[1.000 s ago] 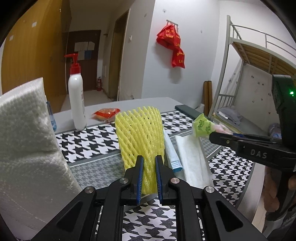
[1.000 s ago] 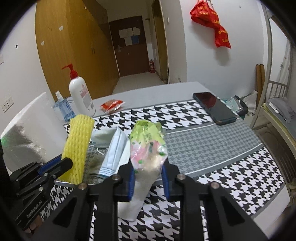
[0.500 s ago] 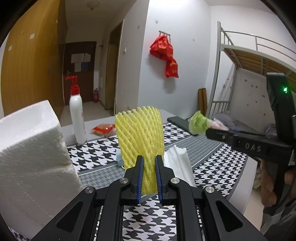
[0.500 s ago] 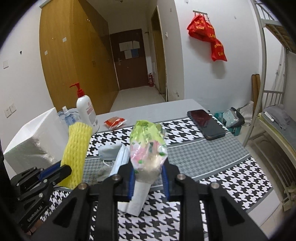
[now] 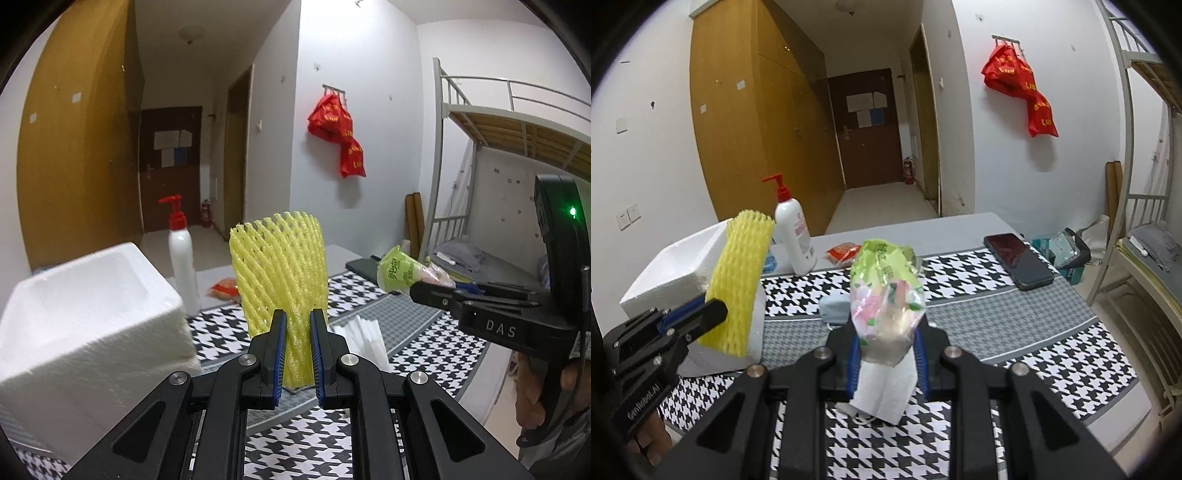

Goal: Organize soft objects
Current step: 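Carry the yellow net and snack bag with both grippers over the white foam box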

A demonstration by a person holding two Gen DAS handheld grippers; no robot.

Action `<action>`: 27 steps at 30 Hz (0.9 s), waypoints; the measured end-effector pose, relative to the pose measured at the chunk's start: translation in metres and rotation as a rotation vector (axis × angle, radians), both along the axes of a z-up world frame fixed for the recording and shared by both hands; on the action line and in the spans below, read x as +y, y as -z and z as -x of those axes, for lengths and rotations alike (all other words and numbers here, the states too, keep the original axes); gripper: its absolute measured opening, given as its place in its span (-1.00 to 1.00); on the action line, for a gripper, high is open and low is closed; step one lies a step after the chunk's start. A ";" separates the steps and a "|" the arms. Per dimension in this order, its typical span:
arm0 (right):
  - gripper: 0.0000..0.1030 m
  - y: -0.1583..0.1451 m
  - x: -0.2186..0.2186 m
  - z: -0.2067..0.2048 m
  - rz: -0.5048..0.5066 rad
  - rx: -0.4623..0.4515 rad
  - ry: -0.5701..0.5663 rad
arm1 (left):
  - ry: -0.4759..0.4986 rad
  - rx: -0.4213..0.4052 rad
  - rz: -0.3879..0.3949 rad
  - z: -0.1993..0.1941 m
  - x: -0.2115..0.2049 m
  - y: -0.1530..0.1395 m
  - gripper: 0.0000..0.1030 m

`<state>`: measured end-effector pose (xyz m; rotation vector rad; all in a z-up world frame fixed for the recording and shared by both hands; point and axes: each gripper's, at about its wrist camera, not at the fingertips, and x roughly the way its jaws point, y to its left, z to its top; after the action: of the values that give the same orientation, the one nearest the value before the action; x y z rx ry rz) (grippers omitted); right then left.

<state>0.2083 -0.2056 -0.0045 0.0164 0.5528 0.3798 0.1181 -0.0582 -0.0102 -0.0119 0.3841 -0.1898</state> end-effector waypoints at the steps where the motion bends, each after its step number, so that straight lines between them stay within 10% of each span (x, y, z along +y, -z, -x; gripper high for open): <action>1: -0.44 -0.002 0.001 0.002 -0.003 -0.006 -0.003 | -0.005 -0.012 -0.004 0.002 0.001 -0.003 -0.73; 27: -0.44 -0.043 0.043 0.025 -0.056 -0.162 -0.143 | -0.169 -0.120 -0.069 0.027 0.035 -0.042 -0.73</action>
<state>0.1832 -0.1625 0.0385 0.0002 0.3843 0.5307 0.0906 -0.0233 0.0322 0.0349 0.2681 -0.0099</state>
